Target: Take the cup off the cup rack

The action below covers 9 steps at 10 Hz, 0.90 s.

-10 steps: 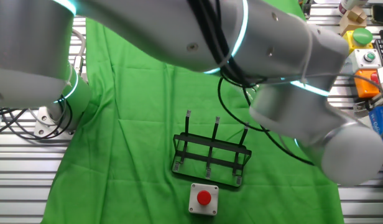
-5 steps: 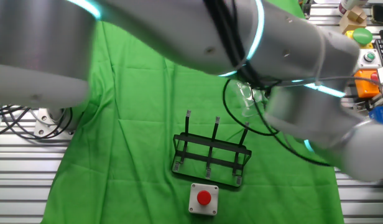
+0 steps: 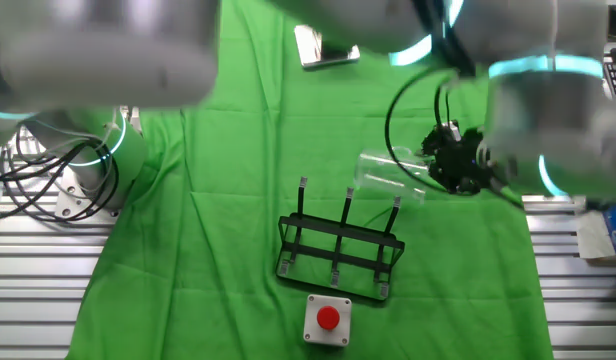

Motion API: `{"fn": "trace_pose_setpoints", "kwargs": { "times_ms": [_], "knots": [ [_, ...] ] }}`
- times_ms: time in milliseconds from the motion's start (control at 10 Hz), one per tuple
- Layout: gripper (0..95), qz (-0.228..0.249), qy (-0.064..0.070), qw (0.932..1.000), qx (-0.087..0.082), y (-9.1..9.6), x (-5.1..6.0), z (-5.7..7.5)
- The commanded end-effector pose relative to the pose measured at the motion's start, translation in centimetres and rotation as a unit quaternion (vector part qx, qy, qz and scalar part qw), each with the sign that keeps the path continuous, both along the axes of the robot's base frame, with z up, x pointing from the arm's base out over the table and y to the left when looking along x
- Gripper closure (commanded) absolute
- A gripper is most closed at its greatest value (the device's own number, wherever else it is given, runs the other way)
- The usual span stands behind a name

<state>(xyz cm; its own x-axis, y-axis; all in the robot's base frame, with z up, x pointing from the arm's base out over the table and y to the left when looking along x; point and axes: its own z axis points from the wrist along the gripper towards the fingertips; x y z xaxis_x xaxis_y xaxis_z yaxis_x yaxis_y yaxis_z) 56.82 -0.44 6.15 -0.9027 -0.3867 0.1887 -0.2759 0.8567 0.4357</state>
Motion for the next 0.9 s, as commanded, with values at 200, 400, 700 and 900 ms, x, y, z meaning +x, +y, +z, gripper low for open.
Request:
{"fn": "trace_pose_setpoints", "kwargs": {
  "times_ms": [200, 400, 700, 900],
  "knots": [
    [95.0, -0.028, -0.062, 0.9955, -0.066, -0.2, -0.2, 2.7],
    [95.0, -0.049, -0.118, 0.9881, -0.086, -0.1, -0.4, 3.9],
    [95.0, -0.075, -0.148, 0.9794, -0.115, -0.1, -0.8, 6.4],
    [95.0, -0.1, -0.163, 0.9733, -0.128, -0.1, -1.1, 7.5]
  ]
}}
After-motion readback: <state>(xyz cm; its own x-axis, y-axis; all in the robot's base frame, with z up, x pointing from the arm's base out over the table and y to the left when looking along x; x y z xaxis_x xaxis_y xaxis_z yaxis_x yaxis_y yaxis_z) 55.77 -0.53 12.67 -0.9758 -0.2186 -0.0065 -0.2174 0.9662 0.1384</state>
